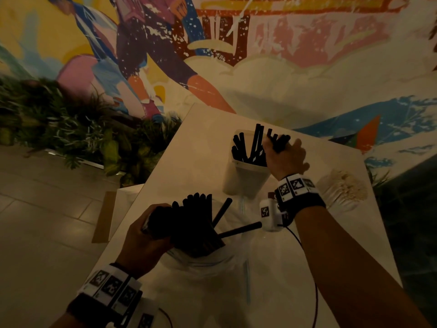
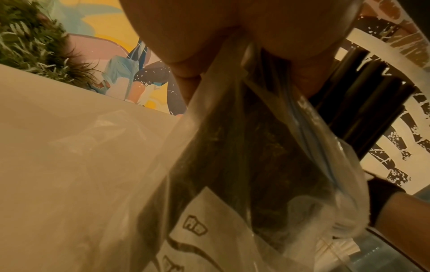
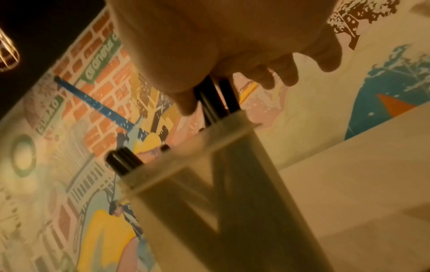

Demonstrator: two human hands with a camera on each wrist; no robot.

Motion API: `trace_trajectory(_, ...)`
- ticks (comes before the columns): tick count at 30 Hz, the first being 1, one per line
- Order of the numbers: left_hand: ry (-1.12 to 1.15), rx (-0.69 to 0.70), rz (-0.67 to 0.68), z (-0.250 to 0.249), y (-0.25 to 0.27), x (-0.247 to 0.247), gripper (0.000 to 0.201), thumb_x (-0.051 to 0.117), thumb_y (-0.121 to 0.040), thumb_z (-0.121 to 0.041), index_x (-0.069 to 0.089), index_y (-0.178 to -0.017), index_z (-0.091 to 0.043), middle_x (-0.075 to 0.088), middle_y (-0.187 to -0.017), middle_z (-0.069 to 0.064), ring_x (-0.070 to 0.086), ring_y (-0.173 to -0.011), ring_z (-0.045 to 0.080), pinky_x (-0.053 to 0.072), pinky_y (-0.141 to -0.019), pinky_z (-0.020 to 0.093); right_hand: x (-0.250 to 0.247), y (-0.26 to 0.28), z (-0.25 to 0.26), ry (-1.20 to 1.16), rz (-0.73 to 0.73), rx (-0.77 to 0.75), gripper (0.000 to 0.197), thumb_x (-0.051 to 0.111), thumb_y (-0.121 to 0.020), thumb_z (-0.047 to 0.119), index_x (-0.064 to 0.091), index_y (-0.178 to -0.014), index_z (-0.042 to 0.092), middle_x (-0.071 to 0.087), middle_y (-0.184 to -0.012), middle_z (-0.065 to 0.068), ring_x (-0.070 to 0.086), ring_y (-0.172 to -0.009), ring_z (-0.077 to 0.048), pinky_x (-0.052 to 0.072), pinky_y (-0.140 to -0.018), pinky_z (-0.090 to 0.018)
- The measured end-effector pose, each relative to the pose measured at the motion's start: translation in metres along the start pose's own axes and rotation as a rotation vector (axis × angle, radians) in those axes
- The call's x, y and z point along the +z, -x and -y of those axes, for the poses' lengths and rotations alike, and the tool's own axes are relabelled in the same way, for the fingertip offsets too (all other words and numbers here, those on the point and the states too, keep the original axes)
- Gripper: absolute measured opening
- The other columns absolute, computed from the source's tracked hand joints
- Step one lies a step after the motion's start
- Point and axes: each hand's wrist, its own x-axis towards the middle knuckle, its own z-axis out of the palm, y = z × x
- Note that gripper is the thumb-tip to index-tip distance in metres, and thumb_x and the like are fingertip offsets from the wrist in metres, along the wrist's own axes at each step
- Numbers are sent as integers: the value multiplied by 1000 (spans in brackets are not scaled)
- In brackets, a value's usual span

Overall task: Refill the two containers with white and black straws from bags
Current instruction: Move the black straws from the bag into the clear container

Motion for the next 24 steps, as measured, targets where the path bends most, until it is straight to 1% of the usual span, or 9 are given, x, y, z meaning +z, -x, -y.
trace_trajectory(2,-17,12,3,-1,-1,0,53,82,-52,-44,62,-100,-32,67,-101,3,65,-93,16,55,-80,25,4,6,-8,-3,-21,-29,90,52,-86,62,8,-152,21,4,-160,-13,12,-145,-33,15,-113,-58)
trace_trajectory(4,-26,20,8,-3,-2,1,52,81,-51,-41,62,-100,-35,66,-101,2,65,-93,15,55,-80,24,4,10,-13,-141,-183,-120,99,65,-84,48,-1,-152,18,3,-160,-14,11,-146,-31,20,-112,-55)
trace_trajectory(7,-7,36,9,-3,-2,2,54,82,-50,-43,62,-100,-34,66,-101,4,65,-93,16,55,-80,25,2,12,-10,-238,-305,-333,90,65,-88,35,5,-152,19,6,-160,-15,13,-146,-29,26,-112,-47)
trace_trajectory(10,6,32,12,-4,-3,2,52,82,-49,-38,63,-98,-36,67,-100,1,65,-92,15,56,-80,25,7,10,-6,34,-157,-493,58,44,-96,42,35,-145,13,27,-154,-16,25,-142,-34,34,-109,-53)
trace_trajectory(12,9,34,17,-6,-3,3,51,80,-49,-35,64,-97,-39,68,-98,-3,65,-91,11,55,-78,21,8,9,-5,186,-65,-533,60,27,-93,49,51,-129,8,41,-143,-14,36,-132,-36,42,-96,-56)
trace_trajectory(14,-4,43,25,-7,-4,4,47,77,-52,-31,63,-96,-39,67,-98,-2,65,-90,11,55,-77,20,5,9,-3,249,-23,-513,65,20,-91,56,50,-131,13,39,-144,-11,33,-133,-36,37,-99,-58)
trace_trajectory(18,-12,50,13,-9,-2,4,46,75,-52,-30,63,-95,-40,68,-97,-6,65,-88,8,53,-74,16,-10,26,2,143,-139,-564,62,38,-91,57,40,-141,21,32,-152,-8,25,-141,-32,26,-110,-56)
trace_trajectory(21,-5,42,14,-10,-1,3,49,79,-50,-36,63,-95,-43,68,-97,-9,65,-89,6,53,-75,16,-20,61,0,-294,-280,-584,50,56,-91,40,52,-134,15,52,-140,-6,47,-127,-16,40,-104,-31)
trace_trajectory(24,-17,36,8,-10,0,2,46,77,-52,-35,62,-95,-43,68,-99,-9,65,-90,7,53,-75,15,-19,92,-26,-412,-176,-484,37,58,-93,11,57,-130,15,62,-127,-2,57,-108,-6,38,-85,-1)
